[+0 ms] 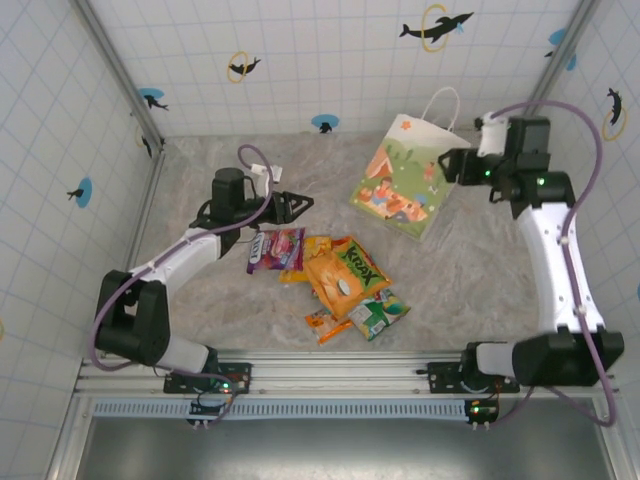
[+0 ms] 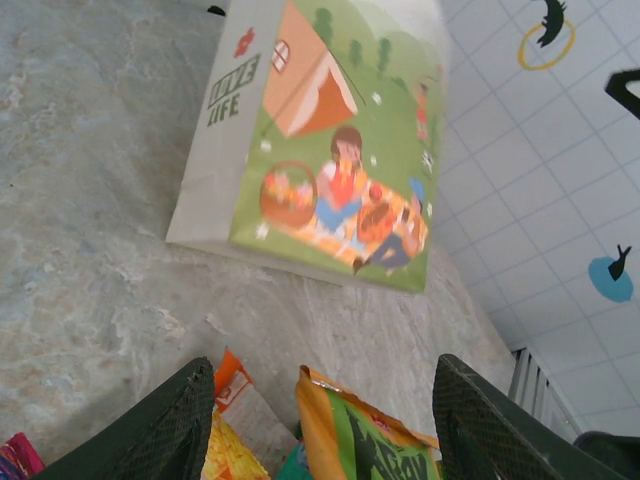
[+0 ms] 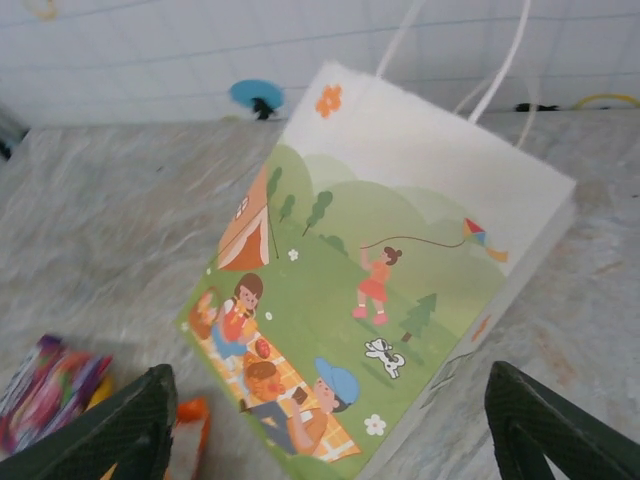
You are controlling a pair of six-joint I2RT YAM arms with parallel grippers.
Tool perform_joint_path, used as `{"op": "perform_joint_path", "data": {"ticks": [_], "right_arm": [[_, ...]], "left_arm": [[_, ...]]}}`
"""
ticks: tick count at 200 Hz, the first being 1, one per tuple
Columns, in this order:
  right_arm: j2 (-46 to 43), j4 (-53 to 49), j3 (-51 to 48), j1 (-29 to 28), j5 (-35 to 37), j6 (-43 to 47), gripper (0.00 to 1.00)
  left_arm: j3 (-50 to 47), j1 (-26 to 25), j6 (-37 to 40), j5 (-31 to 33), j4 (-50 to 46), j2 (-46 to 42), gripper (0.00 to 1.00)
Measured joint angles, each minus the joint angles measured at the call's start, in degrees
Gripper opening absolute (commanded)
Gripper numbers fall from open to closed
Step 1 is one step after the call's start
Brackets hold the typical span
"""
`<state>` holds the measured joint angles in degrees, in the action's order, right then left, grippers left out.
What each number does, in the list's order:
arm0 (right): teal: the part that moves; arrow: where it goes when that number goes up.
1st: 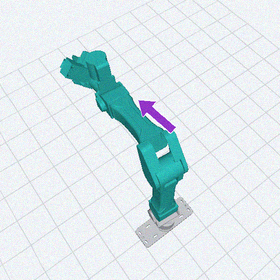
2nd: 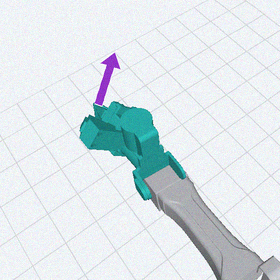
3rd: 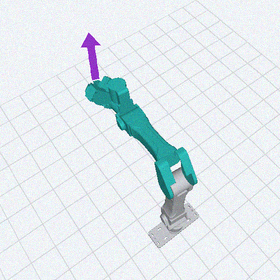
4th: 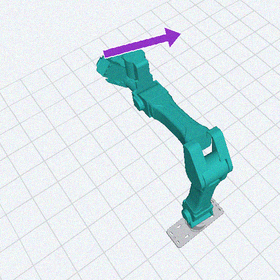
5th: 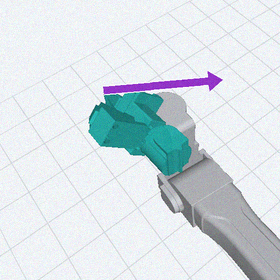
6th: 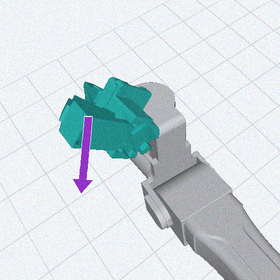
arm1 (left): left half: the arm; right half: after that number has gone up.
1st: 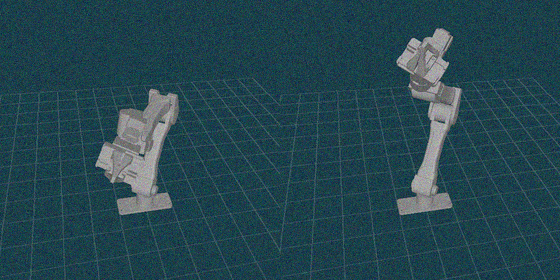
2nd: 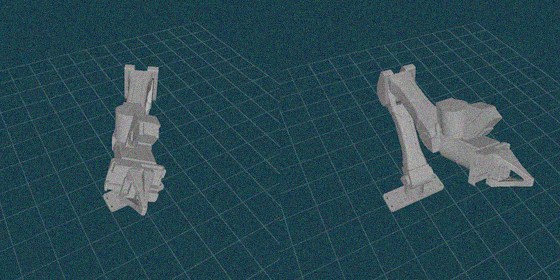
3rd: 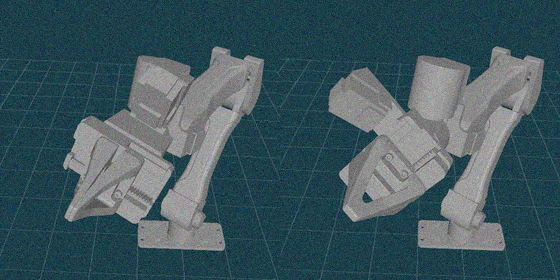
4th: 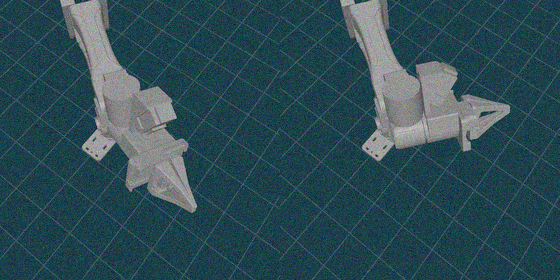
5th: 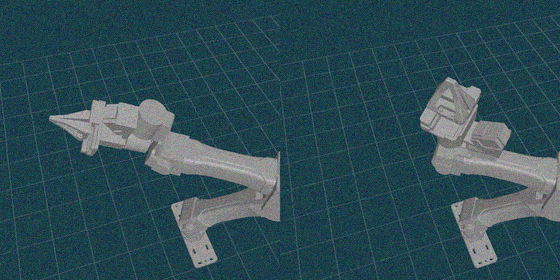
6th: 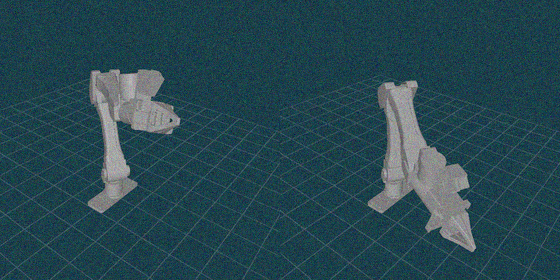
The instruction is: Place the snacks into the paper bag
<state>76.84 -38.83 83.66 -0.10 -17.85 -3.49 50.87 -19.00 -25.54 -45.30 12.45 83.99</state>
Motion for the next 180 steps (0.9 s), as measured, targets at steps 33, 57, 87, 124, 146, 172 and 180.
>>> {"op": "perform_joint_path", "data": {"ticks": [33, 57, 87, 124, 146, 172, 180], "right_arm": [[10.2, 3.4, 1.6, 3.2, -4.5, -2.3, 0.79], [12.2, 5.5, 0.5, 3.2, -5.6, -6.0, 0.78], [11.8, 9.0, -3.7, 3.5, -3.3, -12.3, 0.78], [11.7, 12.3, -11.4, 6.3, -0.6, -19.4, 0.75], [11.7, 16.1, -17.0, 6.9, -1.3, -23.6, 0.72], [11.7, 21.3, -23.4, 4.7, -4.2, -28.4, 0.7], [11.6, 22.8, -25.0, 3.6, -5.1, -29.7, 0.69]], "left_arm": [[0.6, -0.2, 0.0, 1.3, 0.0, 1.6, 0.58], [1.7, -0.5, 0.0, 2.4, 0.1, 3.4, 0.58], [6.2, -2.1, 0.0, 3.7, 0.5, 9.2, 0.58], [14.0, -4.9, -1.7, 4.3, 2.2, 18.0, 0.58], [16.9, -6.7, -3.3, 4.9, 3.5, 21.7, 0.58], [17.7, -8.0, -5.4, 5.5, 5.2, 23.6, 0.57], [17.7, -8.0, -6.0, 5.5, 5.5, 23.8, 0.57]]}}
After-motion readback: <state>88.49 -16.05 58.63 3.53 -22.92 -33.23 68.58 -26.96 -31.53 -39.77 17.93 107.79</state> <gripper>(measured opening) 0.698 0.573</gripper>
